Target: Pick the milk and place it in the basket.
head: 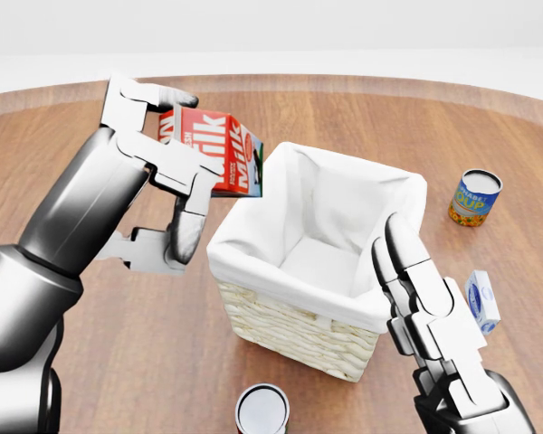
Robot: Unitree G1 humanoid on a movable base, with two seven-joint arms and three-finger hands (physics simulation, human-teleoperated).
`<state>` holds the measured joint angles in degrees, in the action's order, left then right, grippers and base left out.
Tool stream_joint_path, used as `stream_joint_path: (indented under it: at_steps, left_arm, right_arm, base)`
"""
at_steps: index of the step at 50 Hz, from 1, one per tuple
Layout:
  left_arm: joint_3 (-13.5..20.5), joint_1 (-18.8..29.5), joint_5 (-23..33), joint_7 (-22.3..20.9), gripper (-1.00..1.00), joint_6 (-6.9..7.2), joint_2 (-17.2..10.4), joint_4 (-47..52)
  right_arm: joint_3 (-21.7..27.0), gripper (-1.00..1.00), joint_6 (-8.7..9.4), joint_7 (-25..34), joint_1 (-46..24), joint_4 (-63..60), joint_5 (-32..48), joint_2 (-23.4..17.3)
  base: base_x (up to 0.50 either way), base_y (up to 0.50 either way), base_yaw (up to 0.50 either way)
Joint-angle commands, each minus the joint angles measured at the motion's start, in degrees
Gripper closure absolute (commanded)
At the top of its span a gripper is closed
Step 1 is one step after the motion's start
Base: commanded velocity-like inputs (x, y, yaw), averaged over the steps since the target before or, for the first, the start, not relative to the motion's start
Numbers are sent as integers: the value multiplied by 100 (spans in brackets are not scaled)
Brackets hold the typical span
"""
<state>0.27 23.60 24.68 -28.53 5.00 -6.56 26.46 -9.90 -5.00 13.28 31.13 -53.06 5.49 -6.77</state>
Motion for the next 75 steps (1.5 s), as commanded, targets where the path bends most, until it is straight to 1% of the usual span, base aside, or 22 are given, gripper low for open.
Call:
stream_joint_path:
  at_steps: [1,8,18,28,37,44,51,55,58,61,66,67,68,72,73,75]
  left_arm:
    - [-229,-4,463,80,100,0,254,242]
    - [-199,41,474,72,100,0,274,160]
    - [-333,-2,562,48,100,0,374,161]
    - [-360,262,597,134,100,0,443,-171]
    - [-466,503,660,82,100,0,573,-182]
    - [-550,805,698,100,100,0,688,-468]
    - [-635,1316,782,148,100,0,870,-873]
    - [-642,1521,772,197,100,0,950,-1138]
    - [-564,1856,682,412,100,0,981,-1706]
    - [-553,2018,616,558,100,0,940,-2115]
    - [-475,2450,517,998,100,0,963,-3129]
    - [-476,2494,501,1056,100,-24,960,-3246]
    - [-483,2541,496,1125,100,-93,955,-3407]
    - [-509,2579,503,1270,100,-228,980,-3719]
    - [-530,2550,520,1343,100,-339,989,-3863]
    - [-548,2488,547,1387,100,-420,1011,-3953]
  right_arm:
    - [0,-100,0,1,3,26,7,6]
    - [-35,-100,0,-21,-8,48,30,-9]
    - [-26,-100,0,-18,-7,11,17,-23]
    - [-31,-100,0,-9,3,3,23,-19]
    - [-30,-100,0,2,3,-8,7,-18]
    - [-11,-100,0,7,-7,3,-16,-10]
    - [9,-100,0,29,2,6,-43,-3]
    - [32,-100,0,42,-8,28,-69,5]
    - [15,-100,0,49,29,-9,-58,5]
    - [32,-100,0,54,28,-22,-83,3]
    - [32,-100,0,69,55,-27,-87,8]
    - [39,-100,0,70,55,-39,-97,7]
    - [49,-100,0,73,44,-58,-111,10]
    - [69,-100,0,94,46,-74,-140,22]
    - [73,-100,0,96,49,-91,-140,27]
    - [72,-100,0,105,55,-108,-147,30]
  base:
    - [0,0,0]
    - [0,0,0]
    - [0,0,0]
    - [0,0,0]
    - [0,0,0]
    - [0,0,0]
    - [0,0,0]
    - [0,0,0]
    - [0,0,0]
    - [0,0,0]
    - [0,0,0]
    - [0,0,0]
    - [0,0,0]
    - [0,0,0]
    - [0,0,0]
    - [0,0,0]
